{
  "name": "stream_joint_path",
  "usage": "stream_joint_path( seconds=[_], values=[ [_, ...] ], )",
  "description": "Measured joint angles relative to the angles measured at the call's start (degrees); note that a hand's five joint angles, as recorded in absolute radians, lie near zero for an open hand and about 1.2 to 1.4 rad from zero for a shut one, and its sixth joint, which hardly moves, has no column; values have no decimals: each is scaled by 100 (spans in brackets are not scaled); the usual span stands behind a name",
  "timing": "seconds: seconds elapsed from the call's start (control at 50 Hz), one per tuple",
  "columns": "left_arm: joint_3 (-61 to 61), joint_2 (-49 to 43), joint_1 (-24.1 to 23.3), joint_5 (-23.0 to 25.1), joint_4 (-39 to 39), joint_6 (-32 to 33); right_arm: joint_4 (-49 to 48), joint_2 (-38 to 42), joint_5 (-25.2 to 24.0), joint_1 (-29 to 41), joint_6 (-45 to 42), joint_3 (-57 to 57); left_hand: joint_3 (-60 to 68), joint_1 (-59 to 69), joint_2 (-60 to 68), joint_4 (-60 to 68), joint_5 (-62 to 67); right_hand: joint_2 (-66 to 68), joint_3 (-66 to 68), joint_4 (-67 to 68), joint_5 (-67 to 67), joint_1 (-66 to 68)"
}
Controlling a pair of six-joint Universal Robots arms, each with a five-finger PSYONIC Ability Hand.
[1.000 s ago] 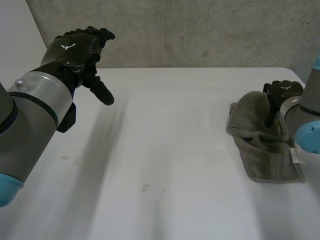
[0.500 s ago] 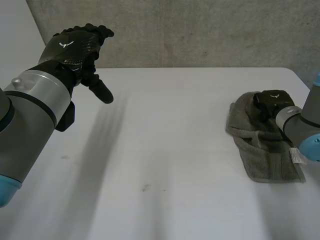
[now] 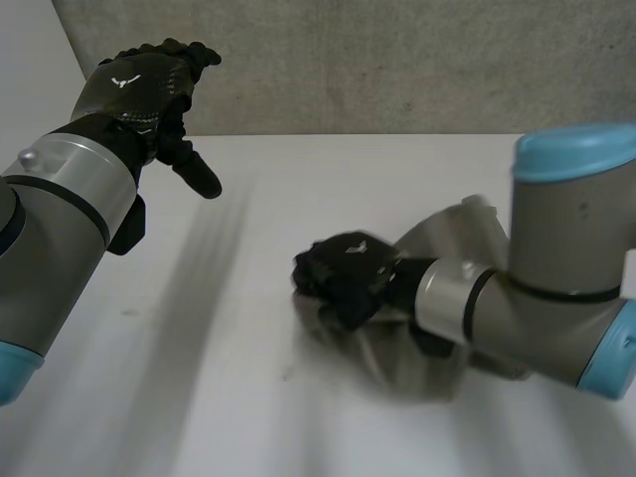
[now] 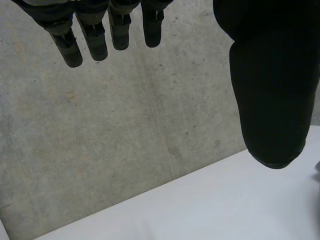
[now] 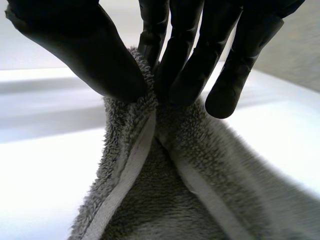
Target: Fold the towel.
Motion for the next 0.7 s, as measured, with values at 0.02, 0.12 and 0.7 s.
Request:
stream_joint_path(
  seconds=[0.02, 0.12, 0.7],
  values=[
    [-1, 0, 1, 0, 10, 0, 4, 36, -3, 103, -8, 27, 0, 0, 0, 0, 0, 0, 0, 0, 0, 0],
    [-2, 0, 0, 1, 29, 1, 9, 147, 5, 280, -23, 56, 0, 0, 0, 0, 0, -1769, -1751, -1680, -1697, -1727],
    [-927, -698, -522, -44, 2, -423, -38, -666, 1674, -1597, -1104, 902, 0, 0, 0, 0, 0, -6147, -6224, -6193, -6291, -6264]
  ],
)
